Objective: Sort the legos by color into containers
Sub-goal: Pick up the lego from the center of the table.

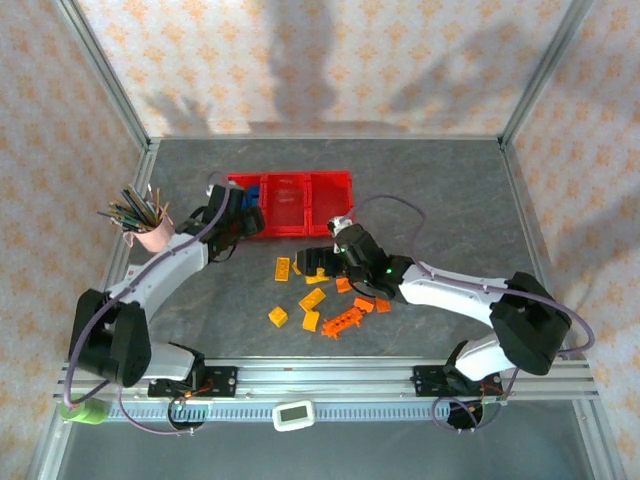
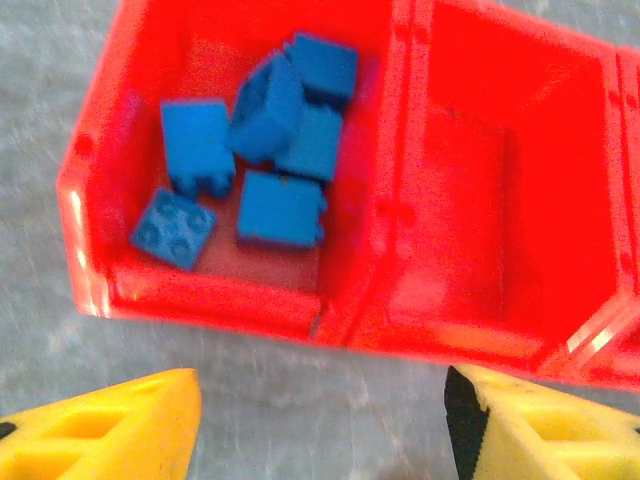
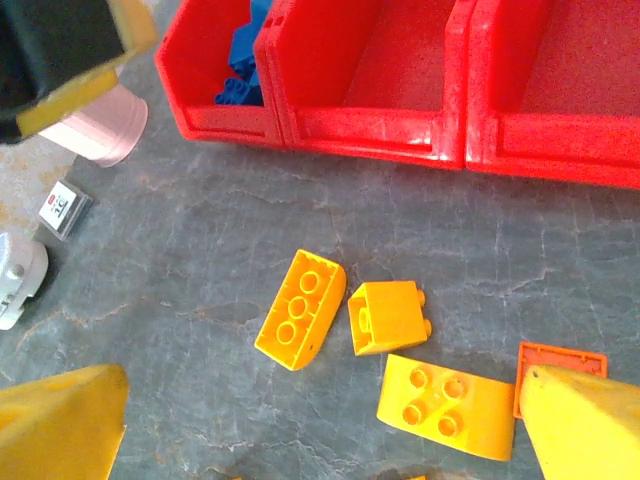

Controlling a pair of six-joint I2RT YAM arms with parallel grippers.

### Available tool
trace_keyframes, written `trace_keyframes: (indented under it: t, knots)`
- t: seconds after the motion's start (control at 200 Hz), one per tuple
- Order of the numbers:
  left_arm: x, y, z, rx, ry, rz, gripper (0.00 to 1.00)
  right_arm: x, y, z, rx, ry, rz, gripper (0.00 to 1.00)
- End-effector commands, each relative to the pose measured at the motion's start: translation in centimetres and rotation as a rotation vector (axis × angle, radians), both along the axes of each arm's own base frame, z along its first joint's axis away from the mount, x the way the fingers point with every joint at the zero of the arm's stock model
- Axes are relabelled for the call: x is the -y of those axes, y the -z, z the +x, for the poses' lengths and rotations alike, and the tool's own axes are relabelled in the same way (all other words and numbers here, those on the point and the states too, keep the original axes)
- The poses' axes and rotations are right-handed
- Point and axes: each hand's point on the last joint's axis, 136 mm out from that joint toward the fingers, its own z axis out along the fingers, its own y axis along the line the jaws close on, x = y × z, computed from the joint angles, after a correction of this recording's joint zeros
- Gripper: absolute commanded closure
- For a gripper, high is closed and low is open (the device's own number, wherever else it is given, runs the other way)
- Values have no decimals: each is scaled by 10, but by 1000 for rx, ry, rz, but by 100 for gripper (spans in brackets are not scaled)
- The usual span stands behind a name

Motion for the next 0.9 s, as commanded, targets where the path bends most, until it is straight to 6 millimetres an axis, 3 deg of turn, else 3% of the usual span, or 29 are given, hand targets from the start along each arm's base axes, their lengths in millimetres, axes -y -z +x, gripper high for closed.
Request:
trace_keyframes:
  t: [0.0, 0.19, 0.48, 0.896]
  knots:
    - [16, 0, -22, -6, 39, -37, 32, -1, 9, -7, -33, -27, 29, 0]
    - [42, 16, -54, -43, 115, -79, 31, 2, 27, -13, -66, -30, 27, 0]
    - [74, 54, -76, -134, 225, -73, 31, 5, 35, -10, -68, 1, 23, 0]
    - [86, 95, -67, -193, 231, 19, 34, 11, 33, -10, -56, 21, 14, 0]
